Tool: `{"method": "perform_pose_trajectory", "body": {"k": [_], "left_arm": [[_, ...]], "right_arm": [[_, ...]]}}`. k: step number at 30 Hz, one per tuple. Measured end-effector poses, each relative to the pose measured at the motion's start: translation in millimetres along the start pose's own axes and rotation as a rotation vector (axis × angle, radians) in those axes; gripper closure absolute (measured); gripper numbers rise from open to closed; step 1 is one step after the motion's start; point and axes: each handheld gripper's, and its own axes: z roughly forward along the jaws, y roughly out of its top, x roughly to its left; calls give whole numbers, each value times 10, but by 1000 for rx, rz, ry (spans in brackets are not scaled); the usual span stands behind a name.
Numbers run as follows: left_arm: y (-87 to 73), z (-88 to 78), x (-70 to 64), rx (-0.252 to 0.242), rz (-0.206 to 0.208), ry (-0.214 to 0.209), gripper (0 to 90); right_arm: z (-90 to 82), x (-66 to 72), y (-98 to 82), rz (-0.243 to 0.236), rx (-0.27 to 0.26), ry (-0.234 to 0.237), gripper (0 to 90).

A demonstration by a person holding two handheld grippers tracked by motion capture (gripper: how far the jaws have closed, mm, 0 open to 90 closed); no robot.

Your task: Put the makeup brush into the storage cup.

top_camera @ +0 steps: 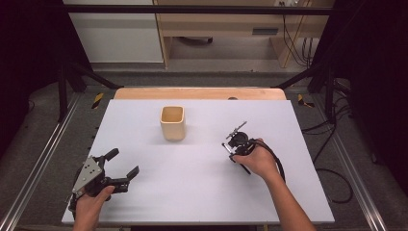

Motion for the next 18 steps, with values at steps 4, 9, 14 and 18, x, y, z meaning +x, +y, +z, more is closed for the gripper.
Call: {"method": "perform_pose_trajectory", "body": {"k": [4,9,14,18], "left_arm": [[-1,2,-2,1,0,0,22],[-1,4,-3,1,2,-1,22],[-1,4,-3,4,5,-1,22],[-1,3,-3,4,4,-1,22]], "right_arm": [[21,-5,-16,17,9,12,679],[36,-15,-33,28,11,13,713],[43,-15,-37,35,5,9,749],[51,0,-32,47,16,13,774]]}}
